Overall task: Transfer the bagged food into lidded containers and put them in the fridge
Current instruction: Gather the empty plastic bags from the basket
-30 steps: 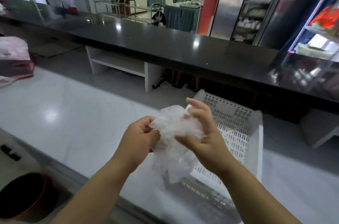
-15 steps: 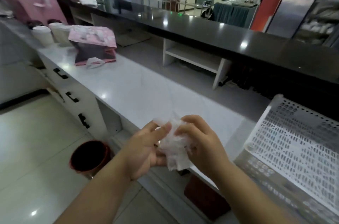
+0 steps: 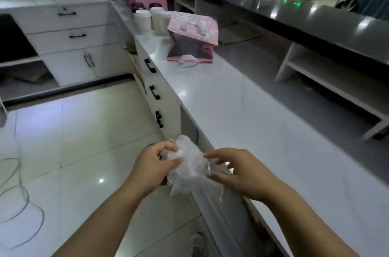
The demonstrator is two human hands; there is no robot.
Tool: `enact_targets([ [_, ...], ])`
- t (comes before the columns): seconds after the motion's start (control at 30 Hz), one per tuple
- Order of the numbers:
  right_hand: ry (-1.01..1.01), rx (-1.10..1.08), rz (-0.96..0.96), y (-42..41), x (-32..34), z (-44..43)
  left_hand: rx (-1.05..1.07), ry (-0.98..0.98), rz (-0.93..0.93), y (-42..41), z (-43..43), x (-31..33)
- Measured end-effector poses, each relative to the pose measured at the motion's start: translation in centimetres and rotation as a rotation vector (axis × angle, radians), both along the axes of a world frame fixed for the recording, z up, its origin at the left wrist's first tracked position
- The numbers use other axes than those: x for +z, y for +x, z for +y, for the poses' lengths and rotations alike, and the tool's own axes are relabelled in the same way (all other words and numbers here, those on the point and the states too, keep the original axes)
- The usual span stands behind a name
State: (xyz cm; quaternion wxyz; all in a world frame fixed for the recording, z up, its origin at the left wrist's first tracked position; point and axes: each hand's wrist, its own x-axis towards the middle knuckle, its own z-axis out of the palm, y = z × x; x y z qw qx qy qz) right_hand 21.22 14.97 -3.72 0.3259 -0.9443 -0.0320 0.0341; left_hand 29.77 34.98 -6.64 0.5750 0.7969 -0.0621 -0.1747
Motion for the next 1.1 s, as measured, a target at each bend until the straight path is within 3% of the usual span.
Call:
enact_targets([
  [0.17,-0.172,0.121,0.199,8.9,-1.5,0.0,0.046,0.262,-0.15,6.3,0.9,-3.1],
  [0.43,-0.536,0.322,0.32,18.7,-6.6,2.5,0.075,0.486,0.025,12.1,3.3,-9.2],
  [0.73,-0.47,0.408,0.494,26.1,-10.7,6.6,0.092,0.567,0.162,17.5,7.9,-14.1],
  [1.1,-0.353,0.052,0.728,35.1,-18.9,12.0,-0.2,0.585,0.121,31.8,12.6,-20.4],
])
